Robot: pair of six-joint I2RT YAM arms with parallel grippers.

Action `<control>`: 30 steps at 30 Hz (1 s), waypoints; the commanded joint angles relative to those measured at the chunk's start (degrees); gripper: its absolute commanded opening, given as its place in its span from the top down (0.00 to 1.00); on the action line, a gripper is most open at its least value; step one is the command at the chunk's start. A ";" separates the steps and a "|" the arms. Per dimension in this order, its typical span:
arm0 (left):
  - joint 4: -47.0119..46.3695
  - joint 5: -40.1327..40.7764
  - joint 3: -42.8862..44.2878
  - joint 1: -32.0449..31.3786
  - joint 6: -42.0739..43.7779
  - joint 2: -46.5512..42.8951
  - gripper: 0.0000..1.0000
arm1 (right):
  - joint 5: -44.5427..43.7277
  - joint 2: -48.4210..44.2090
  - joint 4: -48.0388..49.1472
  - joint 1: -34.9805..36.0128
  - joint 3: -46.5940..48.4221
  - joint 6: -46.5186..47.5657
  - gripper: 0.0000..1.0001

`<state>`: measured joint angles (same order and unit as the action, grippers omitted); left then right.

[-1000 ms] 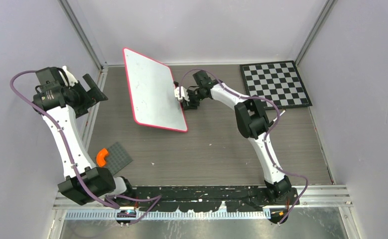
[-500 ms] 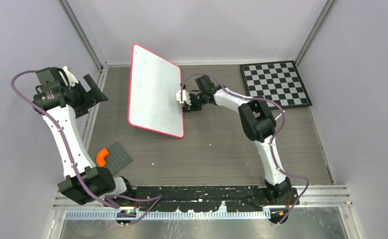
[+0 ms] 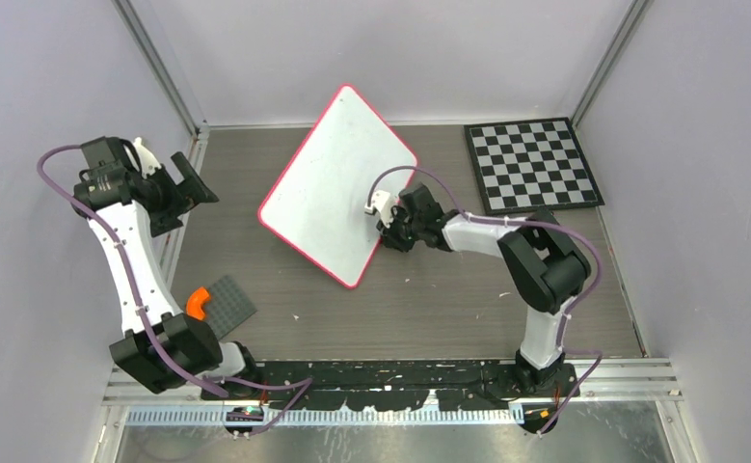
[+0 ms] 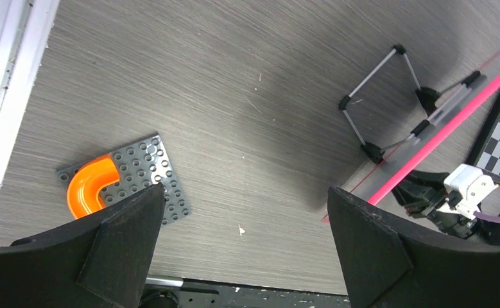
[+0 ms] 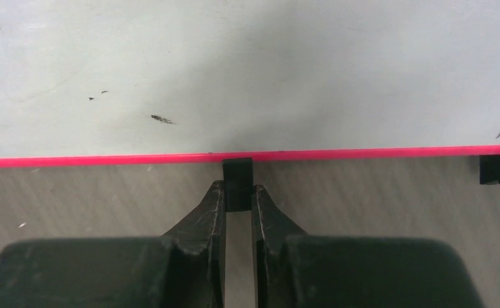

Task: Write a sentence on the whiteboard
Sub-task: Move the whiteboard to the center of the board.

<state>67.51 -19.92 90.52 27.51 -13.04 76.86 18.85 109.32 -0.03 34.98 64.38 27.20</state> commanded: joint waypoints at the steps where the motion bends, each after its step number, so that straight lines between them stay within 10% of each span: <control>1: -3.14 -2.71 -2.21 0.50 0.19 -2.72 0.00 | -14.82 -9.29 6.22 1.81 -8.00 -18.95 1.00; 12: -5.88 -5.23 -9.94 0.45 1.19 -8.80 0.00 | -36.70 -23.92 7.07 13.60 -26.25 -40.47 1.00; 30: -5.54 -5.52 -13.26 0.48 -0.53 -13.84 0.00 | -31.97 -25.50 10.76 19.04 -30.55 -47.01 1.00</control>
<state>63.66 -24.27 77.30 27.51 -13.08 64.64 -14.66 86.06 6.44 51.33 35.20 -17.32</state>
